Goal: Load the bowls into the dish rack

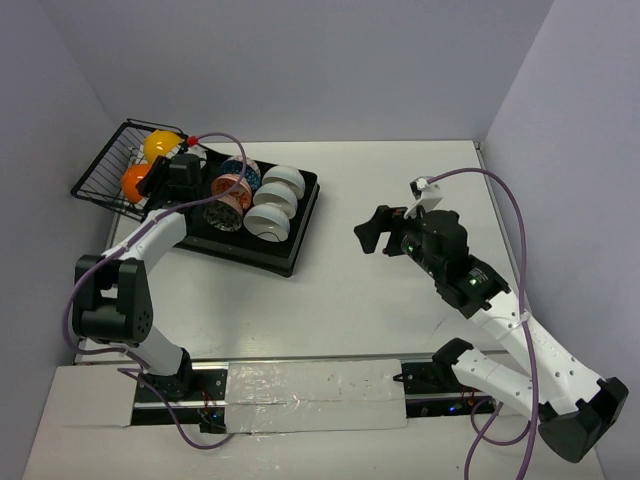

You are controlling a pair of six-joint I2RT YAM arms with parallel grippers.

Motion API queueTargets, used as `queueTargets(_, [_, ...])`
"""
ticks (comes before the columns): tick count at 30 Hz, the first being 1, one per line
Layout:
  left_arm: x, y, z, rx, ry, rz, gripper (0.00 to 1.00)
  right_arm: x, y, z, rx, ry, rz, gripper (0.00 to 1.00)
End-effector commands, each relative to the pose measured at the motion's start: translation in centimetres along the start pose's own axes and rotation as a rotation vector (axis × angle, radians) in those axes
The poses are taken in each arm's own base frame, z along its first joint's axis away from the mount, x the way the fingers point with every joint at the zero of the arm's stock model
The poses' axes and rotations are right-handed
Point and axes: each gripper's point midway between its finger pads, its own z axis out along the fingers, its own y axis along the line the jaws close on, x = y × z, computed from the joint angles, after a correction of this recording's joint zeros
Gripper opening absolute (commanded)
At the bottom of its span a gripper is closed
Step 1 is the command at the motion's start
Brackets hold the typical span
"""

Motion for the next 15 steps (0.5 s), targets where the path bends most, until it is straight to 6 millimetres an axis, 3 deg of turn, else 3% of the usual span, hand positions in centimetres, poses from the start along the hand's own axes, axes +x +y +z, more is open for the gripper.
queueTargets(1, [-2.1,1.8,-1.6,-0.009,-0.053,-0.137,0.62,-0.8,-0.1,-0.5,0.002,-0.039,-0.003,0.95])
queueTargets(7, [-3.3,2.2,-3.4,0.043,-0.058,-0.273,0.80,-1.2,-0.3,-1.4,0.012,-0.055,0.005,0.95])
queueTargets(13, [-5.1,3.0,-7.1,0.177,-0.093,-0.466,0.95,-2.5,-1.5,-3.2,0.083,-0.103,0.004,0.96])
queueTargets(14, [-5.8,4.2,-8.2,0.193,-0.121,-0.522,0.96,-2.8,-1.8,-3.6,0.097,-0.113,0.005,0.96])
queueTargets(15, [-5.8,3.8,-9.0,0.245,-0.112,-0.580,0.98,-3.4,-2.2,-4.3,0.120,-0.136,-0.003,0.97])
